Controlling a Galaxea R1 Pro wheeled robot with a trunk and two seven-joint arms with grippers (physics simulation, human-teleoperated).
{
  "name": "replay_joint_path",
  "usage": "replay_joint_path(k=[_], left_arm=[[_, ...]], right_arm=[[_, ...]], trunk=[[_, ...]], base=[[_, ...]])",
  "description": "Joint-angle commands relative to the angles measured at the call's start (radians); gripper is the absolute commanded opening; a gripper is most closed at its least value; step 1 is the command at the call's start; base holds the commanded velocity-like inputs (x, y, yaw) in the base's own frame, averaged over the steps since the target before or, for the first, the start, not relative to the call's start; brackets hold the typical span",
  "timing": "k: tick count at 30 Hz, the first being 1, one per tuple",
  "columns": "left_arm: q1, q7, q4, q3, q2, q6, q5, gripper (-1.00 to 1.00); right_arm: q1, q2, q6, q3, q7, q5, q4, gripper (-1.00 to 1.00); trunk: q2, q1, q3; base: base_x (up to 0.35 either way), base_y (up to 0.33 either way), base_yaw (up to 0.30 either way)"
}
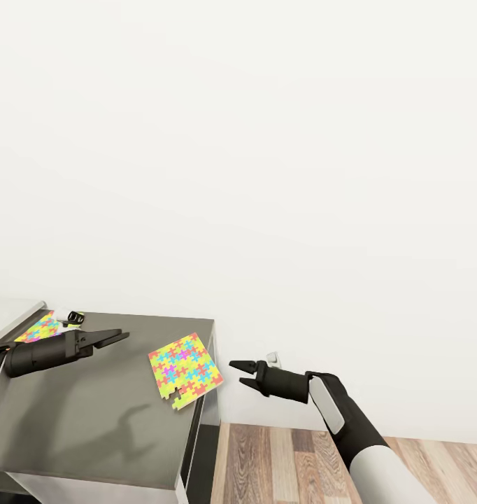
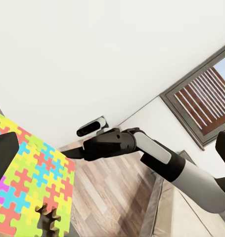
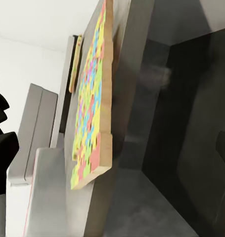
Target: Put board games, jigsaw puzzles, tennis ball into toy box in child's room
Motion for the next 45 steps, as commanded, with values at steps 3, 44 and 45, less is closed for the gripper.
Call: replay_joint_path(k=[3,44,45], left_arm=[[0.000,-0.004,0.000,0.000,0.000,0.011,0.000,1.00],[0.000,-0.004,0.000,0.001,0.000,0.011,0.000,1.00],[0.000,-0.004,0.000,0.000,0.000,0.011,0.000,1.00]], right_arm=[[-0.001,0.002,0.005,0.002,0.000,-0.002,0.000,1.00],[-0.001,0.001,0.022,0.004,-0.005,-0.001,0.006,1.00],[-0.001,0.001,0.023,0.004,-0.005,0.000,0.006,1.00]], trunk=[[0.000,0.000,-0.001],[0.000,0.000,-0.001],[0.000,0.000,-0.001]], base=[[0.000,0.080,0.000],[-0.012,0.054,0.000],[-0.071,0.000,0.000]])
